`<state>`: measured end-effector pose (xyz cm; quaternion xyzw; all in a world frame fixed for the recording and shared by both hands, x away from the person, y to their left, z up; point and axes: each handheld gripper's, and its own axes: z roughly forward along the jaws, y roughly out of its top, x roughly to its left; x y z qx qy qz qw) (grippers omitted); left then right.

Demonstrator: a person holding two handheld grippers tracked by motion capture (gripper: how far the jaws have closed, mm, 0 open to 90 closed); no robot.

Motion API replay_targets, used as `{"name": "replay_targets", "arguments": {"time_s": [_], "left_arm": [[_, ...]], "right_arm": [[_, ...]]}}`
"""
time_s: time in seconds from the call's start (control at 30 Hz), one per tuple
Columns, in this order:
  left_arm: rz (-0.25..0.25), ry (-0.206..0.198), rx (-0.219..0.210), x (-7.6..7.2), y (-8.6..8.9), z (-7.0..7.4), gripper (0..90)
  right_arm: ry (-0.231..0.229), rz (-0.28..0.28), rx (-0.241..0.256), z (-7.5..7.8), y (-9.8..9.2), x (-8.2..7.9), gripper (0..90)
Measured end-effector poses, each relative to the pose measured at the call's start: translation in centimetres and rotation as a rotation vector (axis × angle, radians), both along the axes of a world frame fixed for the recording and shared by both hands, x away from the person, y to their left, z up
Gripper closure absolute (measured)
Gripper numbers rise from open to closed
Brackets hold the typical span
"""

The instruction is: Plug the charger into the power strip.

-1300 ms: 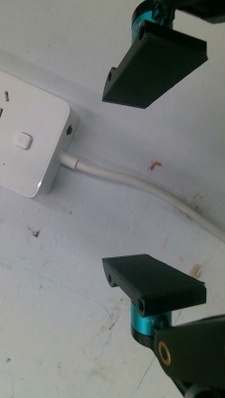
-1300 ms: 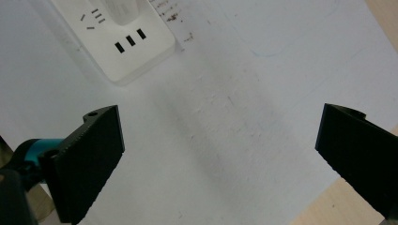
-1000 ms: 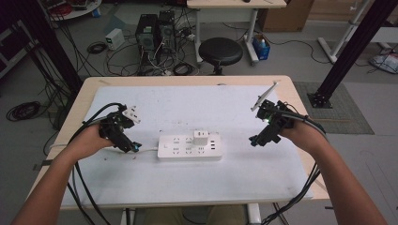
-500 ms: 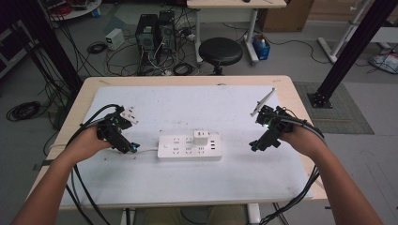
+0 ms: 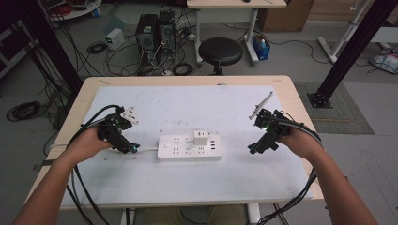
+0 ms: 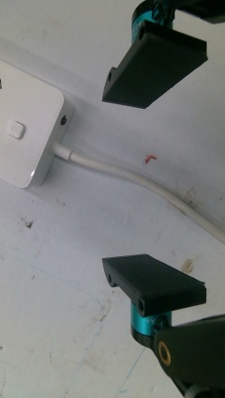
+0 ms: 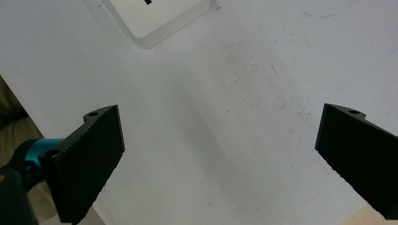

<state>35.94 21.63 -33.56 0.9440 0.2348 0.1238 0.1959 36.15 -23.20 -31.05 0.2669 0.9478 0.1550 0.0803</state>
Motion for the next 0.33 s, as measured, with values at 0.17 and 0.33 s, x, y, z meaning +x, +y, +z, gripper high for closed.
{"name": "replay_targets", "arguments": {"time_s": [0.17,0.33], "left_arm": [[-0.010,0.001,0.010,0.04,0.00,0.06,17.9],[-0.007,0.000,0.007,-0.02,0.05,0.08,18.0]], "right_arm": [[0.004,-0.001,-0.001,-0.21,-0.04,-0.04,1.0],[0.001,-0.004,0.007,-0.04,-0.21,-0.10,1.0]]}}
